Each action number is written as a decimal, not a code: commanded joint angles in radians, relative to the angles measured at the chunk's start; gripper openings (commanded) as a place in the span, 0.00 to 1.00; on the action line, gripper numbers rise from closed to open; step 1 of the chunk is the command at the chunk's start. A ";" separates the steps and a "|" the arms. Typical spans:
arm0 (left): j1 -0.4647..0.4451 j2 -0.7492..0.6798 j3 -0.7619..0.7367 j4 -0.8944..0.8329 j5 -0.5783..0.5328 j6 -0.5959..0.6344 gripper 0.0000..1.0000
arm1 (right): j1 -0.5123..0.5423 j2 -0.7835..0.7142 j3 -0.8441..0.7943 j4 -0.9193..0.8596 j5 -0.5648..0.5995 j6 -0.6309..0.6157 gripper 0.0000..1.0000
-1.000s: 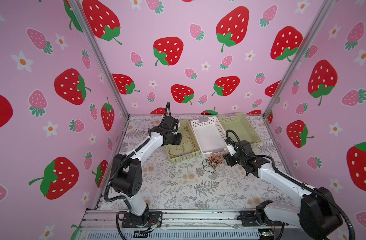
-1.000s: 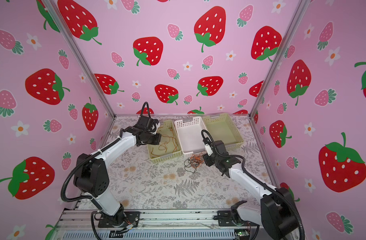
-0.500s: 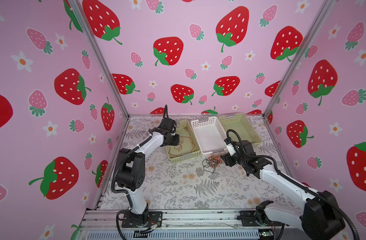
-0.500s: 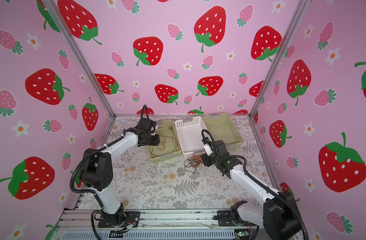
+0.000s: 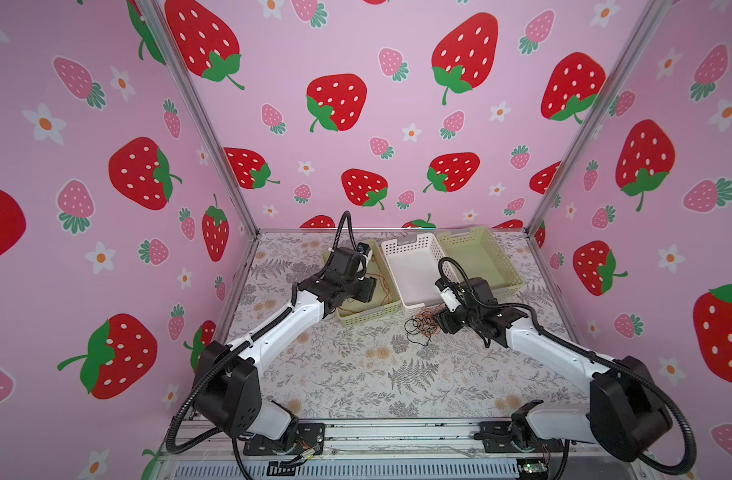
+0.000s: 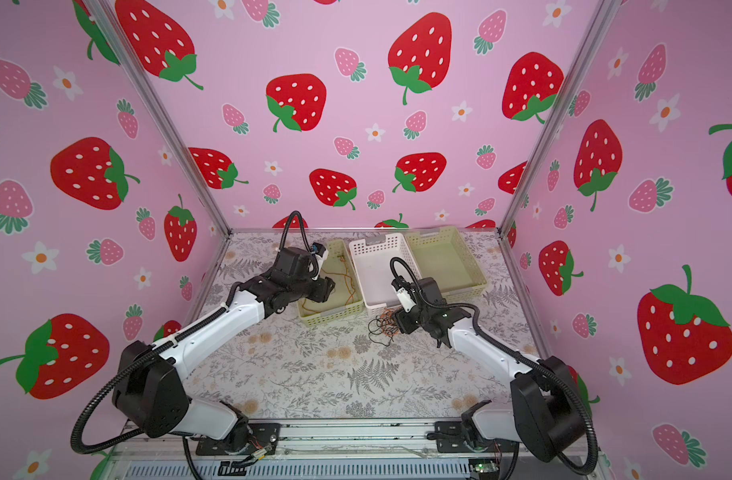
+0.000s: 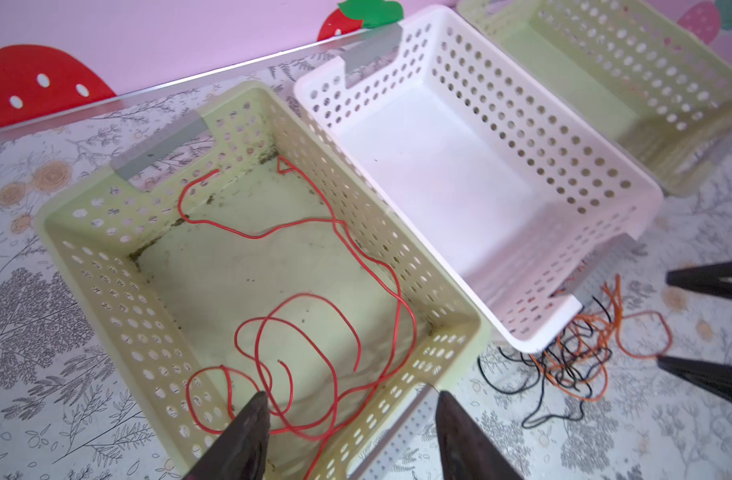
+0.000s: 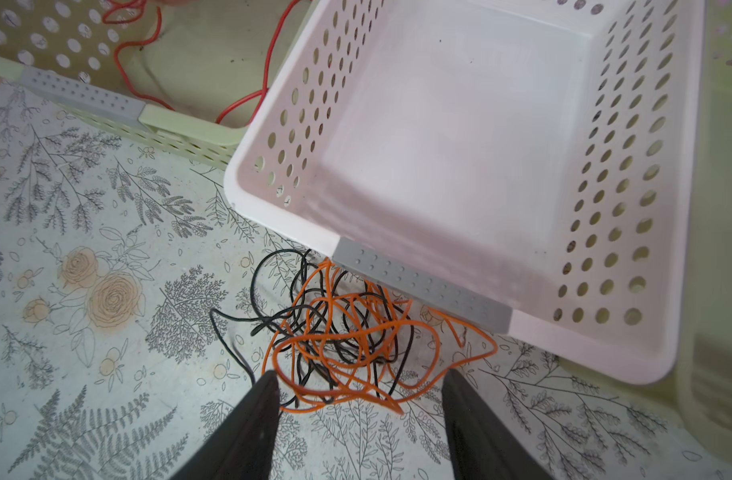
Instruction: Untangle the cables
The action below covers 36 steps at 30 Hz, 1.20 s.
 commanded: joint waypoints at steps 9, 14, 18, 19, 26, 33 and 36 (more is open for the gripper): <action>-0.099 0.083 -0.027 -0.109 -0.131 -0.041 0.62 | 0.010 -0.116 -0.007 -0.046 0.036 0.052 0.67; -0.170 0.041 -0.069 -0.008 0.078 0.077 0.56 | 0.009 -0.143 -0.011 -0.056 0.073 0.075 0.67; -0.220 0.099 -0.067 0.008 0.230 0.120 0.49 | 0.007 -0.153 -0.005 -0.057 0.078 0.100 0.67; -0.232 0.117 -0.067 0.022 0.256 0.127 0.49 | 0.008 -0.154 -0.004 -0.062 0.084 0.102 0.67; -0.267 0.304 0.008 0.039 0.306 0.160 0.53 | -0.004 -0.192 -0.010 -0.114 0.123 0.140 0.71; -0.267 0.462 0.146 -0.050 0.276 0.223 0.54 | -0.021 -0.233 -0.049 -0.134 0.093 0.185 0.73; -0.261 0.494 0.176 -0.066 0.280 0.236 0.53 | -0.023 -0.216 -0.062 -0.128 0.085 0.186 0.72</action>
